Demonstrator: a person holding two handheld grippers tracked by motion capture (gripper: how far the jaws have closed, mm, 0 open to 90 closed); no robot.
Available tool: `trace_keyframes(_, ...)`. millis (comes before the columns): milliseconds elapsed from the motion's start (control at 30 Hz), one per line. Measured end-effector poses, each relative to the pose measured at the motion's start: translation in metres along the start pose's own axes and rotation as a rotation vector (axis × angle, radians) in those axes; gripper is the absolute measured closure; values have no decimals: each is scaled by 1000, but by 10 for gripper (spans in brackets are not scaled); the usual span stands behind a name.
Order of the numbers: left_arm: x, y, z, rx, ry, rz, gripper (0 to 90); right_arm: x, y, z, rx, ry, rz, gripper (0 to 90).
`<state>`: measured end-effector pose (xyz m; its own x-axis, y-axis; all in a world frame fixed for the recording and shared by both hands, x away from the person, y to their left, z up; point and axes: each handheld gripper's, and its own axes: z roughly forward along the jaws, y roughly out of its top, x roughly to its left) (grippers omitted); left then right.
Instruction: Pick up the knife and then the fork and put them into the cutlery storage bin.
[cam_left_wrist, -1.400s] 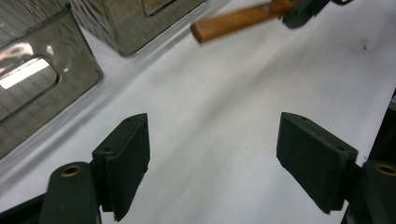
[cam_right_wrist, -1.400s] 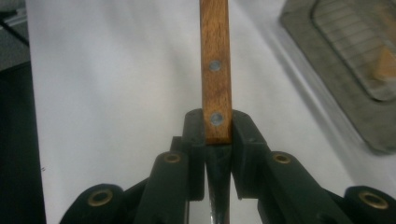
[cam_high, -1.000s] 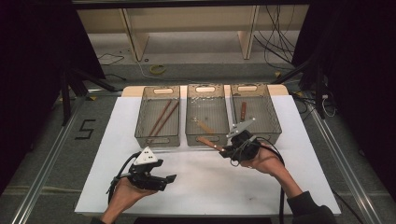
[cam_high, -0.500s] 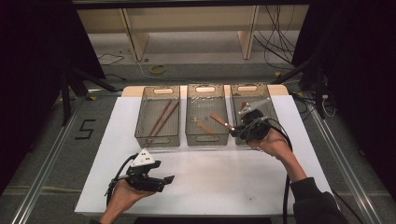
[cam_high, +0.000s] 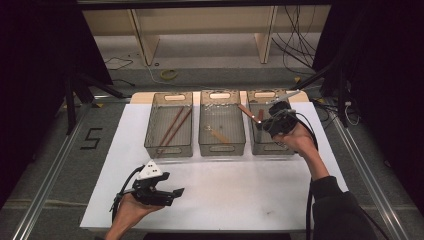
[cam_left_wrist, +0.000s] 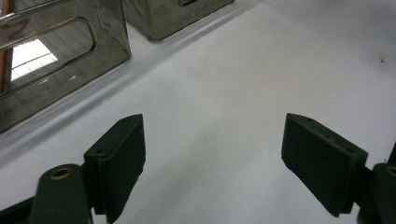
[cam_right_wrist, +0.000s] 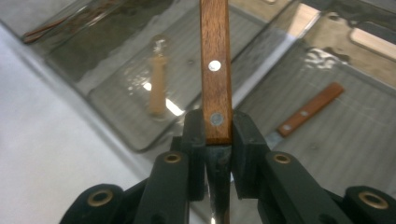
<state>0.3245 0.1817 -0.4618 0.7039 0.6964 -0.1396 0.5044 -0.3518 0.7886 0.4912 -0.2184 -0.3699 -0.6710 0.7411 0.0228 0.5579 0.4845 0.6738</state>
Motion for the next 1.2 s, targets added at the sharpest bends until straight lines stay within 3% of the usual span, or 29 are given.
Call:
trace_keyframes(467, 1, -2, -1, -10, 5, -3, 211, -39, 5, 10, 10, -89, 126, 782)
trace_keyframes(1200, 2, -4, -2, -11, 7, -5, 210, -59, 6, 31, 39, -142, 212, 781)
